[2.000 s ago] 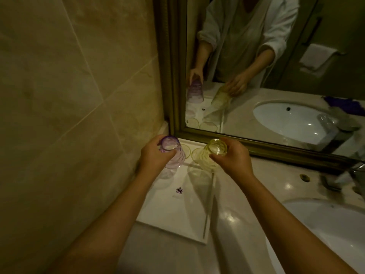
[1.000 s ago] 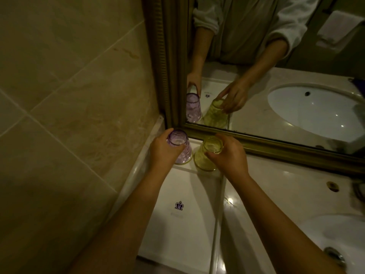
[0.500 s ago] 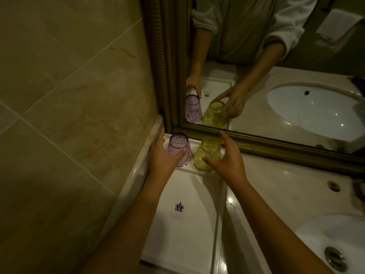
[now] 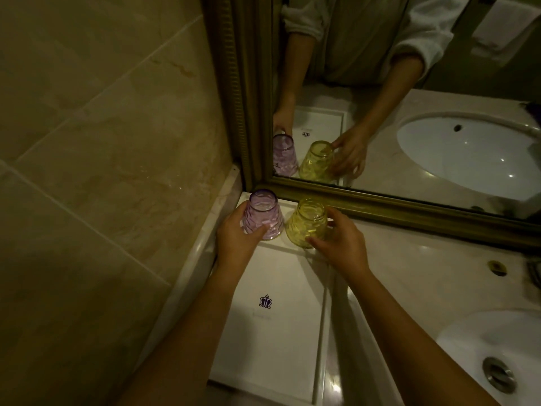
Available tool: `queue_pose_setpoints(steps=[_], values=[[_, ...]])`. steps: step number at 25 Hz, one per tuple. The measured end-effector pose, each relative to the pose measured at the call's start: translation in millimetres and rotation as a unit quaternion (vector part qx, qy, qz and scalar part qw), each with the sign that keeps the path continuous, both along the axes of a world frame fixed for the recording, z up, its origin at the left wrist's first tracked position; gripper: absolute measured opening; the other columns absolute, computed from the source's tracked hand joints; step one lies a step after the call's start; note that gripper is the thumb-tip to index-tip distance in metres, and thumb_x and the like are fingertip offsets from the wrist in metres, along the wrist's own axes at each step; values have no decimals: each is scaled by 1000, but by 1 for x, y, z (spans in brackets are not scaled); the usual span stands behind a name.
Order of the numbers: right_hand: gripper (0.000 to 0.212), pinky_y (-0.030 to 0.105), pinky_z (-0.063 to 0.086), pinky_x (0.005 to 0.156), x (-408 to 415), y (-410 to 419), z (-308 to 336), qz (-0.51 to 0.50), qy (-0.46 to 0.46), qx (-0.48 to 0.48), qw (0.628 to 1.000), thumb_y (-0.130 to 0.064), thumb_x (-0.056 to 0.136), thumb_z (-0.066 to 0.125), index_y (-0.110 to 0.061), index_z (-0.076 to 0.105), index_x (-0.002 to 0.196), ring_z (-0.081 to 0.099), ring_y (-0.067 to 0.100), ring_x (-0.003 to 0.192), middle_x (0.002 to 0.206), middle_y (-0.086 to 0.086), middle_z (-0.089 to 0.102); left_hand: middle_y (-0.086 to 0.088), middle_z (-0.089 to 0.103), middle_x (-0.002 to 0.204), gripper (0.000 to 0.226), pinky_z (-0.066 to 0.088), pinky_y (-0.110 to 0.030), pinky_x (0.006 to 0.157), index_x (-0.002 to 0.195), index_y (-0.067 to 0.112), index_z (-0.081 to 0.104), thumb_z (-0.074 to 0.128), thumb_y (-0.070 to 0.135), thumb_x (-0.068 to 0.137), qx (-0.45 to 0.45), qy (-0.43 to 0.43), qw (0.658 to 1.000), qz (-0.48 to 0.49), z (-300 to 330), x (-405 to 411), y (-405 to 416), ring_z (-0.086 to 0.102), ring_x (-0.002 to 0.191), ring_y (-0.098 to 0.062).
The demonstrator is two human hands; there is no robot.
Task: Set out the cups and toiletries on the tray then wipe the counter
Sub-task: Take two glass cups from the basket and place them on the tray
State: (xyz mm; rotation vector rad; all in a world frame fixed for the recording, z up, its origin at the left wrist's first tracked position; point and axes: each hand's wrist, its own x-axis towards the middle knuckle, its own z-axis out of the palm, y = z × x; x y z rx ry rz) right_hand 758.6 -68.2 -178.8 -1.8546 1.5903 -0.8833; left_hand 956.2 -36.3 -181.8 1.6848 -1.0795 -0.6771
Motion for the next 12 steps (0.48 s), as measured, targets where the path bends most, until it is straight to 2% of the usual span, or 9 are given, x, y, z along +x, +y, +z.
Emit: queue_pose_setpoints(steps=[8,10,12], values=[[71,39,50,88,-4,-1,1,16,1,10,1000,-26,61,83,-18,53,124,61,20,103,121,6,62,1,62,108,61,52,-44,92,123,12,57,77,7,65,6,4,1000,0,1,1,2,59,103,-17],[71,42,49,89,-4,-3,6,25,20,23,999,-28,62,82,-18,51,126,59,22,107,124,6,60,-3,63,109,60,51,-44,92,123,11,57,77,7,66,14,-11,1000,-5,6,0,2,59,103,-19],[74,46,47,92,-5,-2,13,31,49,44,997,-33,64,81,-20,46,129,55,24,114,128,6,57,-15,61,121,60,47,-43,96,126,7,52,75,7,70,33,-40,998,-36,13,0,3,56,111,-27]])
